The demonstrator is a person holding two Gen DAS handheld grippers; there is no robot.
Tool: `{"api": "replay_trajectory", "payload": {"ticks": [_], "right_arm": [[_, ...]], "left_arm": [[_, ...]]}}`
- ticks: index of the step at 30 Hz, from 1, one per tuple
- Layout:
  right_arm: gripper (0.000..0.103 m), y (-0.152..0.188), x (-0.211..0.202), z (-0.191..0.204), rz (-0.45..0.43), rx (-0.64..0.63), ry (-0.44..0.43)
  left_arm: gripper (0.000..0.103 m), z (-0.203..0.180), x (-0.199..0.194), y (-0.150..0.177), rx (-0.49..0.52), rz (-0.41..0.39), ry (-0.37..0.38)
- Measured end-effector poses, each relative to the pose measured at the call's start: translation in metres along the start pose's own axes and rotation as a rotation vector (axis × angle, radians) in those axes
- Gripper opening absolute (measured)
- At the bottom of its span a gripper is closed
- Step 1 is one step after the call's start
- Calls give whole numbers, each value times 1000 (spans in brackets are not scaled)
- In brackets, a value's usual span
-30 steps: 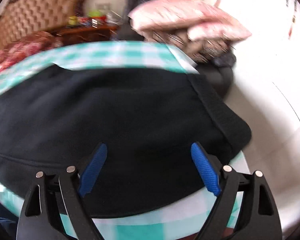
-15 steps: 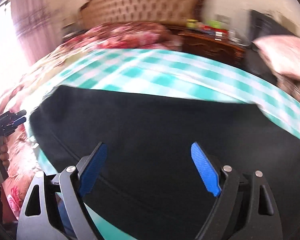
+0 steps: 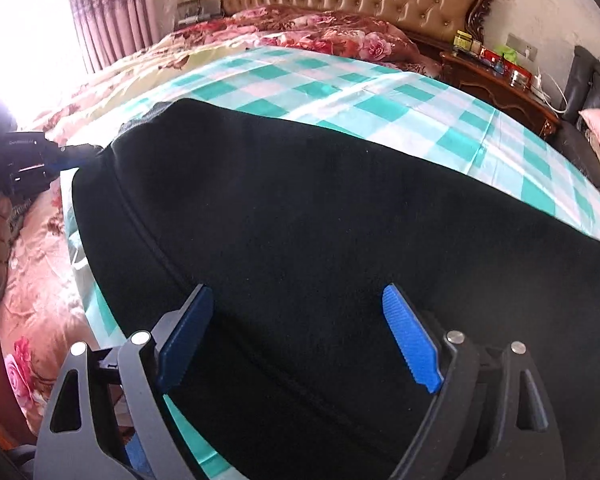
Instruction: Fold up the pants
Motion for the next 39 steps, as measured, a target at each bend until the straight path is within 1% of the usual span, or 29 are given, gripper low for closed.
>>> {"api": "replay_trajectory", "payload": {"ticks": [1,2,3,5,6,8,12,14,15,16,18,20,22,23,25,26,28,29,30,31,32,33,34,35,36,37,39], "right_arm": [[87,0,-1,0,0,-2,1],[87,1,0,0,-1,-3,1],[88,2,0,-1,-6,1,1],[89,2,2,-2,-13,9,-2],[89,2,2,-2,-16,10,-2],[89,2,2,-1,-16,7,-2],[90,3,1,-3,-19,6,-8],[90,3,2,-3,-22,9,-9],[91,3,2,-3,-23,11,-10],[91,3,2,-3,-24,11,-11],[91,3,2,-3,-25,10,-12],[91,3,2,-3,-26,10,-12],[91,3,2,-3,-28,10,-12],[92,3,2,-3,-30,10,-13],[92,2,2,-3,-32,10,-13],[92,2,2,-3,-32,11,-12],[92,2,2,-3,-34,10,-11],[92,2,2,-3,-36,12,-6],[92,1,0,-3,-41,13,11],[92,0,-2,-4,-57,12,44],[92,-2,-6,-4,-82,0,87],[92,-4,-9,-3,-107,-17,111],[92,-5,-11,-2,-122,-27,120],[92,-5,-8,-2,-108,-29,125],[92,-4,-4,-3,-87,-26,124],[92,-1,3,-5,-57,-7,111],[92,0,4,-8,-59,22,85]], "left_arm": [[10,3,-5,1,-19,-8,11],[11,11,-9,1,-61,-16,4],[15,17,-11,2,-85,-13,-2],[15,23,-7,5,-111,9,11],[15,26,-2,9,-127,27,2],[15,26,6,14,-155,48,28],[15,14,4,8,-143,24,54],[23,12,3,5,-154,23,62],[33,15,4,5,-171,25,71],[35,16,5,6,-191,30,88],[35,17,9,11,-223,55,124],[34,22,13,18,-243,72,111],[29,22,13,20,-260,64,155],[24,19,13,19,-242,56,158],[9,11,12,14,-176,46,132],[5,6,12,11,-131,41,95],[2,-5,11,6,-48,39,42],[2,-17,9,2,28,33,-8],[2,-27,6,-1,81,21,-25],[2,-43,-2,-5,146,-10,-29],[2,-59,-13,-10,199,-48,-14],[2,-80,-29,-15,262,-115,31],[4,-86,-35,-16,278,-141,52],[4,-78,-32,-17,257,-133,27],[4,-63,-20,-16,209,-96,-2],[3,-44,-8,-13,147,-55,-10],[4,-2,17,-1,28,6,-5]]}}
Point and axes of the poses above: each gripper's, at about its wrist camera, not at the fingertips, and x roughly the way its jaws point, z to its left, y to its underside, the point moved 8 cm from there along x, roughly the way its jaws point
